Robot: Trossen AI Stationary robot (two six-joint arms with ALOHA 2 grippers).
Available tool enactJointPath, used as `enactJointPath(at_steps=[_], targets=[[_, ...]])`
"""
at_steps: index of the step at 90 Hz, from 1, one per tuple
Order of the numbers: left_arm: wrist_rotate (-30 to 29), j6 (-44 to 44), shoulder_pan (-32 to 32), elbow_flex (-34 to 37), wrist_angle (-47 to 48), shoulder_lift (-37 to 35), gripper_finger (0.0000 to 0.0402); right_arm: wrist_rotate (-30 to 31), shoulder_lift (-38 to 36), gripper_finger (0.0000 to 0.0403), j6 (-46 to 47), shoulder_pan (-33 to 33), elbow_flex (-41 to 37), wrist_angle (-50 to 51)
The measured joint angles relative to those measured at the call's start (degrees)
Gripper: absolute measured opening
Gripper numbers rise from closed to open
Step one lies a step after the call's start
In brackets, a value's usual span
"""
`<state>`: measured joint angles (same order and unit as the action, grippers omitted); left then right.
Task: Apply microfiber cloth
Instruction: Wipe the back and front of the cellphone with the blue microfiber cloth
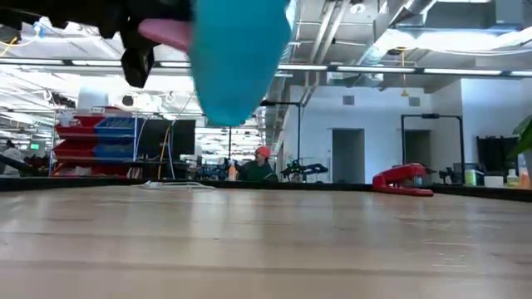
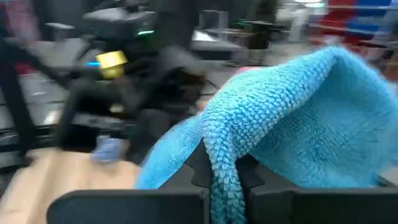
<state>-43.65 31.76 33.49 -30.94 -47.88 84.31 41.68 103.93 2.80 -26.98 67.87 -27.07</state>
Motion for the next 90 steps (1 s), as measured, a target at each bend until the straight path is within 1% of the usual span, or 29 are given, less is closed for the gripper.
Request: enactJointPath(at_steps=[4,8,20,25,33,38,42,48,53,58,66,73,76,79,90], targets=[[0.24,-0.55,-0.01,-0.38,0.17,0.04,0.0011,-1.49,2.0,0.0,0.75,0.52,1.35,1.82],[0.32,-1.01,-0.01,-0.61,0.54,0.04,0.0011,-1.63,4.13,0.0,0.87,0.84,3.41,2.71],[0.58,-0.22,-0.07,-0.82,1.42,0.05,0.0011,3.72,6.51,0.0,-4.47,0.12,7.99,3.75],[0.88,0.46,-0.01,-0.82,2.12,0.02,0.0011,7.98,6.52,0.0,-7.26,-0.15,9.67,4.77],[1.66,0.64,-0.01,-0.78,3.7,0.04,0.0011,17.9,6.15,0.0,-10.88,-0.13,12.07,5.9],[1.61,0.64,-0.08,-0.78,3.4,0.04,0.0011,21.15,5.82,0.0,-13.19,-0.11,12.71,5.88],[1.77,0.64,-0.06,-0.78,3.23,0.04,0.0011,19.93,5.71,0.0,-14.14,0.12,12.86,5.82],[2.29,0.52,0.07,-0.78,3.56,0.04,0.0011,13.52,5.7,0.0,-14.24,0.61,12.86,7.15],[2.69,0.4,-0.01,-0.76,3.77,0.07,0.0011,8.59,6.01,0.0,-11.24,0.96,12.86,9.84],[2.75,0.23,-0.12,-0.76,3.9,0.07,0.0011,5.17,6.78,0.0,-6.75,1.38,12.86,12.8],[2.54,0.23,-0.14,-0.56,4.7,0.26,0.0011,3.4,7.11,0.0,-2.02,1.85,12.86,17.31],[2.4,0.44,-0.17,-0.54,4.7,0.29,0.0011,3.77,7.02,0.0,-1.39,1.96,12.86,18.12],[2.1,0.69,-0.18,-0.56,4.62,0.26,0.0011,5.24,6.96,0.0,-1.58,1.92,12.86,17.73],[1.71,1.01,-0.19,-0.56,4.63,0.25,0.0011,8.01,6.71,0.0,-2.43,1.57,12.86,17.24],[1.61,1.1,-0.2,-0.68,4.01,0.04,0.0011,21.88,5.76,0.0,-7.64,-0.52,12.69,14.66]])
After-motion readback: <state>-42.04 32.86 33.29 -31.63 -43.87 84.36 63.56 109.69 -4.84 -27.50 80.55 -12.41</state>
